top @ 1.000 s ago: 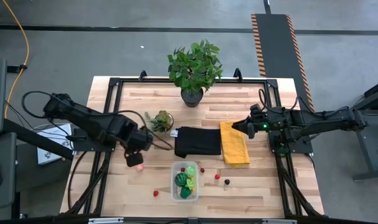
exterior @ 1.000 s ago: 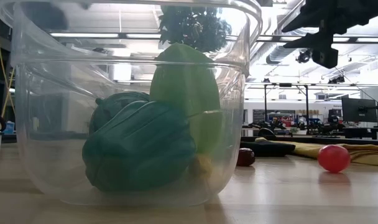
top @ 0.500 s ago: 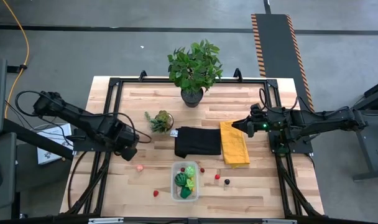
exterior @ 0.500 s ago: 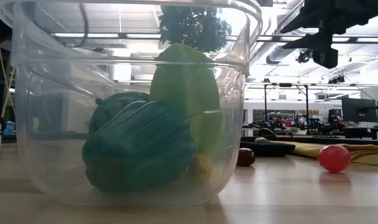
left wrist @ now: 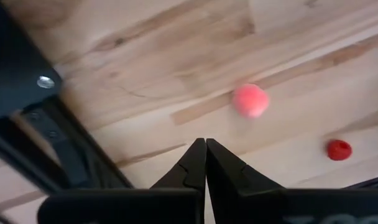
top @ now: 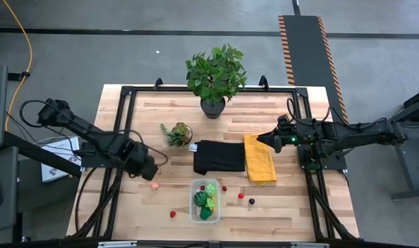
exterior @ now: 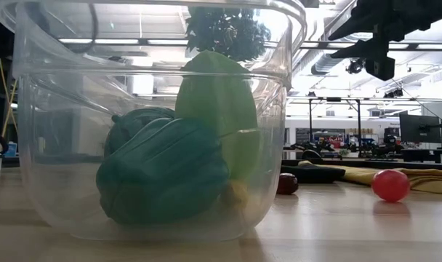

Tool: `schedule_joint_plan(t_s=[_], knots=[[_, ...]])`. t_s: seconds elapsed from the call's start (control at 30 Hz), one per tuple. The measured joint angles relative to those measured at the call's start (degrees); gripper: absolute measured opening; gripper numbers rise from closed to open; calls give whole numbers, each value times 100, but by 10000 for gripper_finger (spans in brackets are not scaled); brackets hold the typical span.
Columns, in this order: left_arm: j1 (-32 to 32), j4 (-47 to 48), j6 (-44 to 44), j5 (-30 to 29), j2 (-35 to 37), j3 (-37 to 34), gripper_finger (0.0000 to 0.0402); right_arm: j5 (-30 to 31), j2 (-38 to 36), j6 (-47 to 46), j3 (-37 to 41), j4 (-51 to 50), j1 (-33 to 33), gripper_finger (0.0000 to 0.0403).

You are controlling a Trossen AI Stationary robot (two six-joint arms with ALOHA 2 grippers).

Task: Pick and placing Produce into tupperware
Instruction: Put the raspberry into the bin

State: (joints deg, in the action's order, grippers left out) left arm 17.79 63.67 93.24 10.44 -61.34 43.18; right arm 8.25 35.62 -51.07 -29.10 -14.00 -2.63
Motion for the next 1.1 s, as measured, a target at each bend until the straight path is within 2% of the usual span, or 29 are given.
schedule_joint_plan(t_s=[0.2, 0.43, 0.63, 0.73, 0.9, 1.1], knots=[[1115, -399, 1298, -1022, -2, 0, 0, 0, 0, 115, 0, -37, 2, 133], [2065, -1171, 2332, -2473, -2, 0, 0, 5, 0, 108, 0, -40, 2, 133], [2603, -1384, 2911, -2860, -2, 0, 0, 9, 0, -10, 0, -42, 2, 133], [2773, -1404, 3023, -3338, -2, 0, 0, 9, 0, -109, 0, -42, 2, 133], [2834, -1242, 2837, -4984, -2, 2, 0, 11, 0, -227, 0, -42, 2, 133], [2831, -844, 1995, -7006, -2, 2, 0, 11, 0, -293, 0, -39, 2, 133]])
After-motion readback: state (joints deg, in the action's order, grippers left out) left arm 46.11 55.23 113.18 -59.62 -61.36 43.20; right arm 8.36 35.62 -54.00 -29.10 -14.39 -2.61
